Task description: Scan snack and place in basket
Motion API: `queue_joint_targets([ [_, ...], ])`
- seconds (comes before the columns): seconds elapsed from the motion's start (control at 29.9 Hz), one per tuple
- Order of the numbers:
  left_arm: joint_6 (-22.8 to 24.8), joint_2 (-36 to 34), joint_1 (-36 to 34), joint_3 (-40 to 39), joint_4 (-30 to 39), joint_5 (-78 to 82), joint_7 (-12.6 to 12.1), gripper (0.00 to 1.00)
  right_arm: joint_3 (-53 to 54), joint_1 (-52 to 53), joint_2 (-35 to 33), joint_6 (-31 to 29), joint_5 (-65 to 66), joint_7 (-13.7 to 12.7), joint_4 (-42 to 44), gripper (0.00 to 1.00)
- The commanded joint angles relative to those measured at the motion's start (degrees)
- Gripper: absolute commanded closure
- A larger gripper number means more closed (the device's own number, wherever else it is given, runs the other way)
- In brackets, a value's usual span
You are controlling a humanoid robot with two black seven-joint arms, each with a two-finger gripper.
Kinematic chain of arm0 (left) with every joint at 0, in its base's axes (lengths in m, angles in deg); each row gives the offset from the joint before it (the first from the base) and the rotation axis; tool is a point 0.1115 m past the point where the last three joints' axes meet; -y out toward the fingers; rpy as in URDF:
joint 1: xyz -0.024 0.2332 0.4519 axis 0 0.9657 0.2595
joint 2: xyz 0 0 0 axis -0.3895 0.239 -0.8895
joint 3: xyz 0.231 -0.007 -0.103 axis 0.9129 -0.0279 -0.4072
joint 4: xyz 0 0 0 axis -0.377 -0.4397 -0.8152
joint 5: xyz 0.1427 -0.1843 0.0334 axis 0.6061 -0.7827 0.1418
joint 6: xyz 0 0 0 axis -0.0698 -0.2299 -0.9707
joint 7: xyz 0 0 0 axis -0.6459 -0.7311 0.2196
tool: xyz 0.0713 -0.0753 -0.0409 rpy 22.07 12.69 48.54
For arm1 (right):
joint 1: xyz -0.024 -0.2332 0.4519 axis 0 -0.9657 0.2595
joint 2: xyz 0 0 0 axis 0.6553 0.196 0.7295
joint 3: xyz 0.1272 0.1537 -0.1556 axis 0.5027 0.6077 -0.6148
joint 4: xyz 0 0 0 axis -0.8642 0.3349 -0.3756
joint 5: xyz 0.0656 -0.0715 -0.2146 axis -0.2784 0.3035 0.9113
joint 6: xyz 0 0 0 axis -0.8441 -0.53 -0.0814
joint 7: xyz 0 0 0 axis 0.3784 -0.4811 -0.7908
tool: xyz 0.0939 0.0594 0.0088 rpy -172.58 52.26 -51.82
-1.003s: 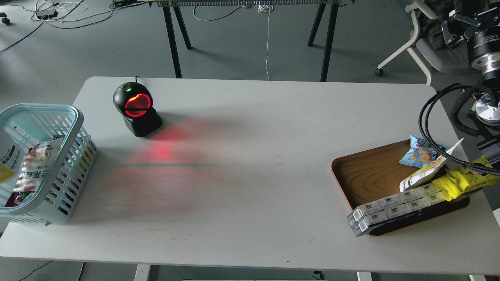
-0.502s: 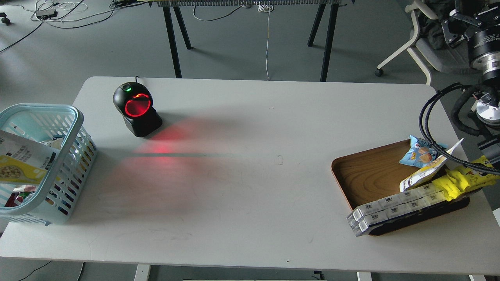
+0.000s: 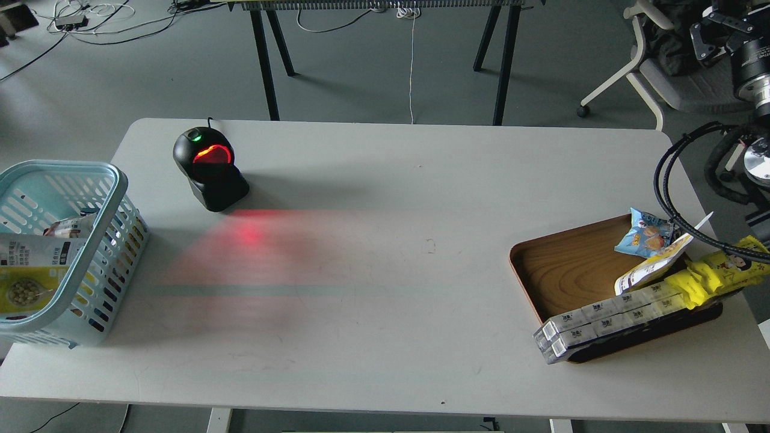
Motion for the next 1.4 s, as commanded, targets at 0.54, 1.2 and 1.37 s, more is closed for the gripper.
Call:
queue_joint_targets([
  [0.54, 16.52, 38.65, 0.53, -14.82, -37.68, -54.38, -1.85, 0.01, 0.53, 2.80, -0.26, 0.62, -0.08, -2.99, 0.81, 0.01],
  [1.2, 18.55, 58.01, 5.54, -19.05, -51.23, -73.48, -10.48, 0.00, 0.53, 2.71, 3.08, 0.71, -0.43, -7.91, 0.46, 0.01],
  [1.37, 18.81, 58.27, 5.54, -19.48, -51.06, -73.65, -11.36, 0.00, 0.09, 3.15, 2.82, 0.27, -0.34, -8.00, 0.02, 0.01],
])
